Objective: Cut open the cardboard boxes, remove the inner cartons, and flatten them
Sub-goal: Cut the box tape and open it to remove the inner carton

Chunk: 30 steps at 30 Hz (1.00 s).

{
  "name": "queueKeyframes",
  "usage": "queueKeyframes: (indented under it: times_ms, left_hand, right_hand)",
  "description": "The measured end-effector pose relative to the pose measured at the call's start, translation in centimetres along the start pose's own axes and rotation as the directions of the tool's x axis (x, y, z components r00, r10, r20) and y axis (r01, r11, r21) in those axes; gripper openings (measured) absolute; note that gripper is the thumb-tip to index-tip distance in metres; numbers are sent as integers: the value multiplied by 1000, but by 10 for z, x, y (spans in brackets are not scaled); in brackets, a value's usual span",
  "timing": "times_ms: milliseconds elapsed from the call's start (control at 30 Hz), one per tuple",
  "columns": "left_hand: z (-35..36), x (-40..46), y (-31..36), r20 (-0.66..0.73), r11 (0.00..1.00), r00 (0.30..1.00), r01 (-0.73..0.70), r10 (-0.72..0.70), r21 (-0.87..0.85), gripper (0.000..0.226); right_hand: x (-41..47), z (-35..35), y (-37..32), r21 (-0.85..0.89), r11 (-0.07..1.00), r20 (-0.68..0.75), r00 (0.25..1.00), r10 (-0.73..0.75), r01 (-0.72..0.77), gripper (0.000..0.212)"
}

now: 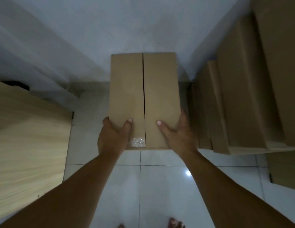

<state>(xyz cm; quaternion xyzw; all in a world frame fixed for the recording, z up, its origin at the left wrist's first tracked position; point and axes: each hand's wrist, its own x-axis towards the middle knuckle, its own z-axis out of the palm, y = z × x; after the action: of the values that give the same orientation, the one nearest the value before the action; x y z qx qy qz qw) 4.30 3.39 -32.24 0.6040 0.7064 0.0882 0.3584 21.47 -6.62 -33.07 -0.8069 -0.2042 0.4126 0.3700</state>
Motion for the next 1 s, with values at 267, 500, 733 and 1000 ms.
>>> queueKeyframes:
  times_ms: [267,500,733,1000]
  left_hand:
    - [-72,-42,42,-14,996,997,-79,78,-47,70]
    - [-185,-108,99,-50,969,984,-175,169,-173,58]
    - [-299,-181,136,-9,947,974,-222,226,-234,60]
    - [-387,-235,113,-39,947,974,-224,221,-232,63]
  right_hand:
    - [-67,-34,-68,-12,999,-67,997,-45,44,90]
    - [-164,-75,-161,-15,996,-127,988,-87,86,98]
    - [-279,-113,-254,-50,990,-161,978,-136,129,100]
    - [-379,-106,-294,-87,985,-120,980,-162,152,98]
